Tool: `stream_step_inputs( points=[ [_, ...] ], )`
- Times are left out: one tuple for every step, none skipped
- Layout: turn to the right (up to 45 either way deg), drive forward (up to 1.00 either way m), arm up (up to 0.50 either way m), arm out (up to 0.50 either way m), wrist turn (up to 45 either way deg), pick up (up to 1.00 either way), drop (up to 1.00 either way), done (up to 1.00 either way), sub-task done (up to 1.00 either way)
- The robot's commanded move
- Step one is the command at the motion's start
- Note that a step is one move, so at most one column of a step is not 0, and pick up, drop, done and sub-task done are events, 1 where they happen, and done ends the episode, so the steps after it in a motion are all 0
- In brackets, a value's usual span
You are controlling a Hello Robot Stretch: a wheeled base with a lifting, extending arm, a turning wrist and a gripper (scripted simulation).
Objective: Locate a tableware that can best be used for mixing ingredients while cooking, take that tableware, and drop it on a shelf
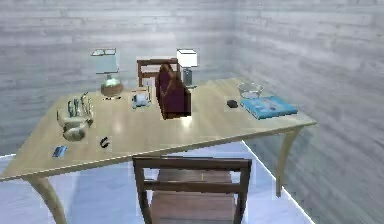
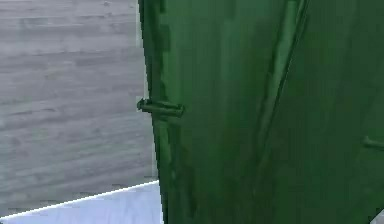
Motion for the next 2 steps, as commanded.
stream_step_inputs(
  points=[
    [-45.0, 0.0, 0.0, 0.0, 0.0, 0.0, 0.0, 0.0, 0.0],
    [-27.0, 0.0, 0.0, 0.0, 0.0, 0.0, 0.0, 0.0, 0.0]
  ],
)
